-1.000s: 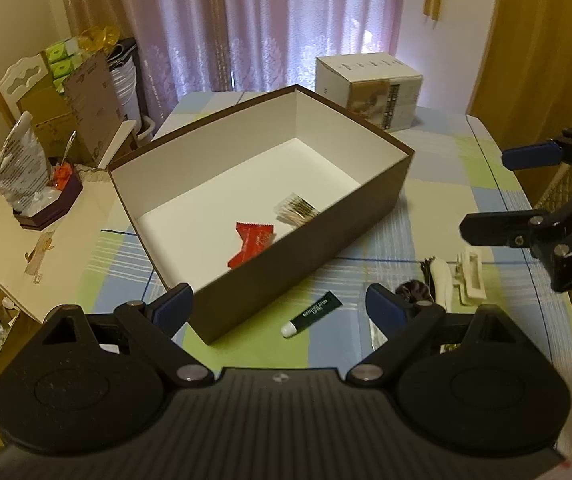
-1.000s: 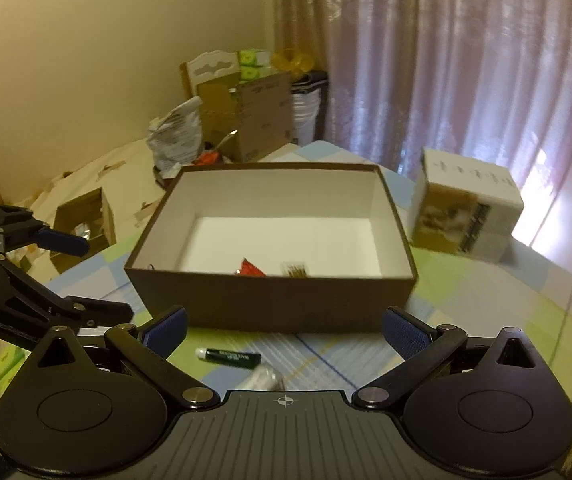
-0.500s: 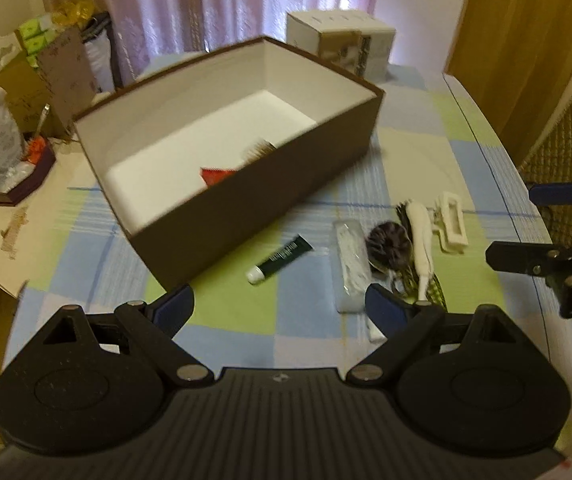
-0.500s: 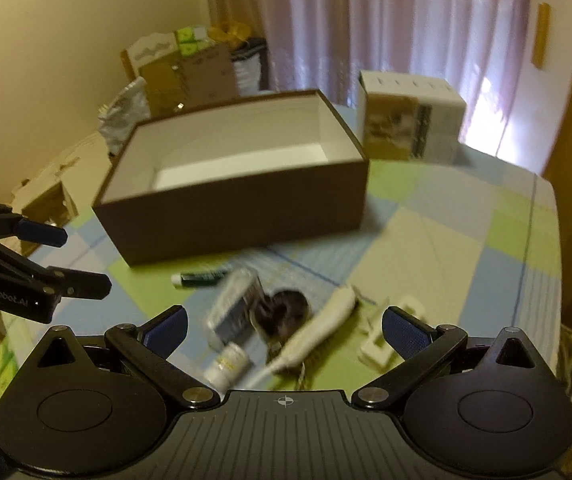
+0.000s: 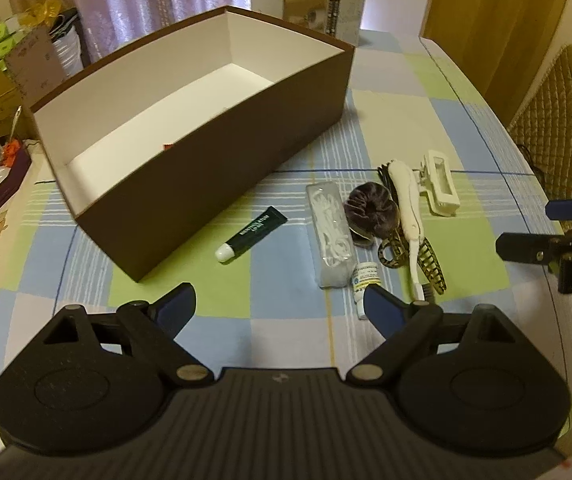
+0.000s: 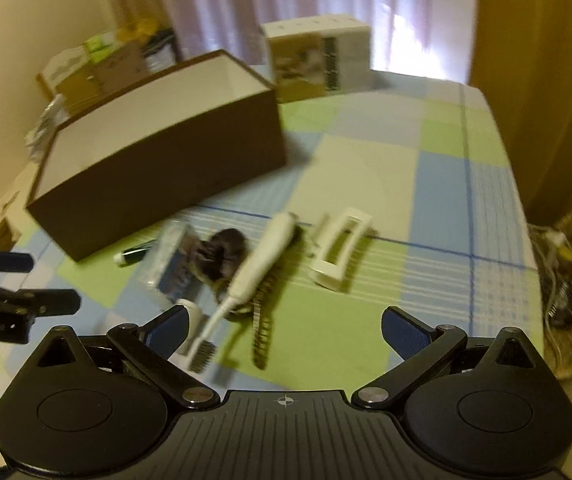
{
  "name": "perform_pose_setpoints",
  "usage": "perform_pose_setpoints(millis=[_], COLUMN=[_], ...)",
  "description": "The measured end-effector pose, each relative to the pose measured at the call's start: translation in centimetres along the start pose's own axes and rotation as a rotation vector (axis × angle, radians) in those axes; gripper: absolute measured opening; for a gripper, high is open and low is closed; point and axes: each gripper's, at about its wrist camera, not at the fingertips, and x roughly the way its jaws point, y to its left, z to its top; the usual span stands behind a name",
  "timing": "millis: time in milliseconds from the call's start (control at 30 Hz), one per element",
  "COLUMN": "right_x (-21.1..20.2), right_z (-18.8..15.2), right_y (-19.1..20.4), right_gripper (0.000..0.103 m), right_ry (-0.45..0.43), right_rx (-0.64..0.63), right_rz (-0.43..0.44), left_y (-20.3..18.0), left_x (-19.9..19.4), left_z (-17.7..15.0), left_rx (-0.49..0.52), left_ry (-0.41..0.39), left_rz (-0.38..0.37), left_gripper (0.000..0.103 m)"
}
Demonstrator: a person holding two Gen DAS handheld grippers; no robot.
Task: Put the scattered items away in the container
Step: 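Withdraw both tools from the box back toward the remaining items, then grasp the clear floss-pick case with the left tool while the right tool grasps the white hair dryer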
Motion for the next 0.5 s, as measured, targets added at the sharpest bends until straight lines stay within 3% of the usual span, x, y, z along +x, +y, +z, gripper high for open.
perform_pose_setpoints(millis=[133,300,500], right_x=[0.7,1.5,1.9], right_z=[-0.6,-1.3,-1.3], right_y=[-0.8,-1.6,-2.2], right_gripper=[0.099,0.079,0.072], right_ry=[0.008,0.02,0.028], right_rx=[0.02,0.055,0.084], right_rz=[-0.059,-0.091,-0.099], left_y=[-0.5,-1.1,-2.1], left_x=[1.0,2.3,4.3], left_z=[0.1,0.5,2.1], left_rx=[0.026,0.069,0.133], left_ry=[0.009,0.005,-0.005], left_rz=[-0.016,-0.043,-0.078], left_gripper=[0.087,0.079,0.074])
